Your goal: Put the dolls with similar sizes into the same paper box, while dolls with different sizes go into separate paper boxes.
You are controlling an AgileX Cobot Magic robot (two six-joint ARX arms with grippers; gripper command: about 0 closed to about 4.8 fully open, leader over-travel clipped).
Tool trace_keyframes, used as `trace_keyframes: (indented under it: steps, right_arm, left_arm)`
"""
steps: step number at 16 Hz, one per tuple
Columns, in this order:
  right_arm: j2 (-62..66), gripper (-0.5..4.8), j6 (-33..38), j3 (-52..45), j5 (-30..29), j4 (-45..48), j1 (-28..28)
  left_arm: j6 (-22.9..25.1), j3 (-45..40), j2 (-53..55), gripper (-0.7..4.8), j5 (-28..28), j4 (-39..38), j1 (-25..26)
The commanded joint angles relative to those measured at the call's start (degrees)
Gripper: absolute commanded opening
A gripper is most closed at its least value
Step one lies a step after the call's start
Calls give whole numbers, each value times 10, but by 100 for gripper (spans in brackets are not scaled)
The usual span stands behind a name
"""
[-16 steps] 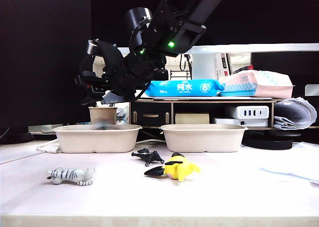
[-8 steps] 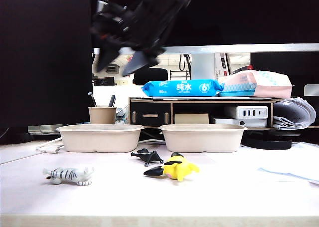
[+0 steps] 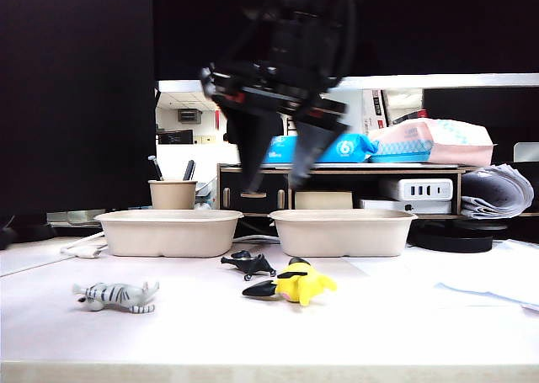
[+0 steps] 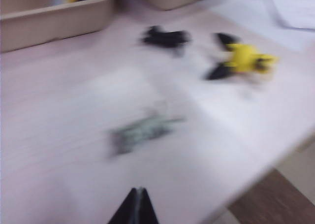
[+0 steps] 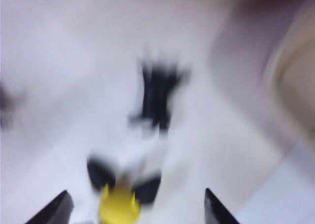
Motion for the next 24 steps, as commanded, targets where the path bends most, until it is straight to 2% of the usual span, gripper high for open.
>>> trace_keyframes:
  steps: [1, 3, 7, 16, 20, 21, 22, 24]
  right_arm:
    - [-5, 347, 8, -3, 1, -57, 2]
    - [-5, 347, 15, -30, -5, -56, 5]
    - [-5, 347, 35, -101, -4, -30, 17]
    - [10, 344, 64, -141, 6, 47, 51]
    - [18, 307, 64, -141, 12, 47, 49]
    - [25, 261, 64, -141, 12, 49, 49]
    - [29, 182, 64, -141, 12, 49, 49]
    - [31, 145, 64, -141, 12, 52, 49]
  left_arm:
    - [2, 0, 5, -5, 3, 7, -40]
    - [2, 0, 22, -5, 4, 7, -59]
    - [2, 0, 37, -5, 5, 7, -63]
    - [2, 0, 37, -5, 5, 7, -63]
    - [2, 0, 37, -5, 5, 7, -63]
    - [2, 0, 37, -5, 5, 7, -63]
    - [2, 0, 37, -5, 4, 7, -63]
    - [2, 0, 37, -5, 5, 7, -63]
